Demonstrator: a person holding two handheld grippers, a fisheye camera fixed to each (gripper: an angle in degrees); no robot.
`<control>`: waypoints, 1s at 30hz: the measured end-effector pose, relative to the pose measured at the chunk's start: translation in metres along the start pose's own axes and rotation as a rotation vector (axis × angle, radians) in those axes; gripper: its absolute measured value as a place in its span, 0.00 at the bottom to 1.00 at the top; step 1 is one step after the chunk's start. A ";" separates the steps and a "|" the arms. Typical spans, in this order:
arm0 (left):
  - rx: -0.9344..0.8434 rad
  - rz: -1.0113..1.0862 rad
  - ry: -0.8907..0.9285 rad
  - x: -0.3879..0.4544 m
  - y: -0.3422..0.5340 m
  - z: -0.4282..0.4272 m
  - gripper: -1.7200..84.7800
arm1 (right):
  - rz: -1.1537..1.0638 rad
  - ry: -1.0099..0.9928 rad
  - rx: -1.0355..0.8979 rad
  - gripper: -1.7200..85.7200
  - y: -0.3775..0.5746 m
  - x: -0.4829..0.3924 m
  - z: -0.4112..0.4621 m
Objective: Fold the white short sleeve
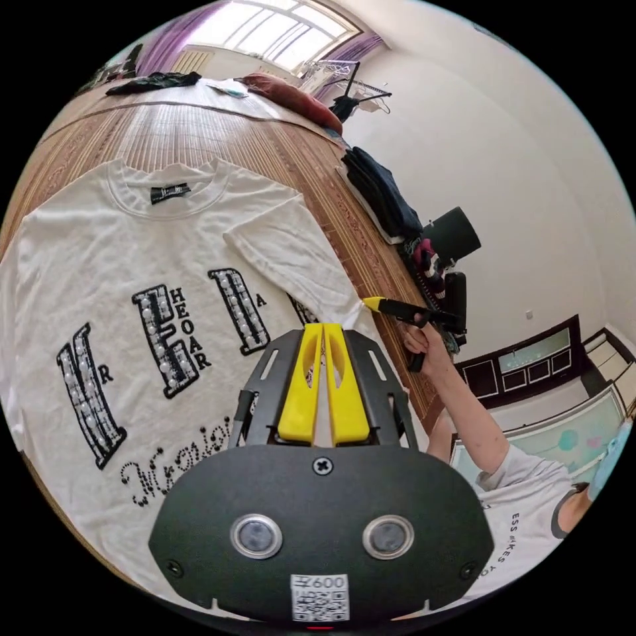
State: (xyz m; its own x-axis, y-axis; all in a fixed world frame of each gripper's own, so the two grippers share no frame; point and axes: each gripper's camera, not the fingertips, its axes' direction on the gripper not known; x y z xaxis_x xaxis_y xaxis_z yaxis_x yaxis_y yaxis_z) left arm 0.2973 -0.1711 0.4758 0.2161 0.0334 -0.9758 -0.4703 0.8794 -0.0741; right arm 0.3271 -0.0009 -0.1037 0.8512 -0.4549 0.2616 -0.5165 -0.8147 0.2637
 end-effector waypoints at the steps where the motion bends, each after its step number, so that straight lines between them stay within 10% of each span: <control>1: 0.009 0.034 -0.040 0.003 -0.012 0.003 0.02 | -0.007 -0.018 0.017 0.01 0.003 -0.001 -0.004; 11: -0.104 0.088 -0.413 -0.041 -0.064 0.075 0.02 | -0.006 0.011 -0.030 0.01 0.012 -0.021 0.004; 17: 0.160 -0.008 -0.529 -0.059 -0.005 0.053 0.02 | -0.003 0.009 -0.031 0.01 0.019 -0.036 0.004; 23: 0.565 0.451 -0.917 0.017 0.179 -0.006 0.03 | -0.007 0.018 -0.011 0.01 0.028 -0.058 0.003; 30: 0.755 0.319 -1.014 -0.011 0.394 -0.099 0.03 | -0.003 0.043 0.162 0.01 0.053 -0.087 -0.021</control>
State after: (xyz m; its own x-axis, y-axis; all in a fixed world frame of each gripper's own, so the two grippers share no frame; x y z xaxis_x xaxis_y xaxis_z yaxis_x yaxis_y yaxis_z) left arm 0.0245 0.1278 0.4369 0.8865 0.3385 -0.3154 -0.0979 0.8035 0.5872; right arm 0.2236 0.0032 -0.0927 0.8464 -0.4393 0.3011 -0.4889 -0.8652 0.1119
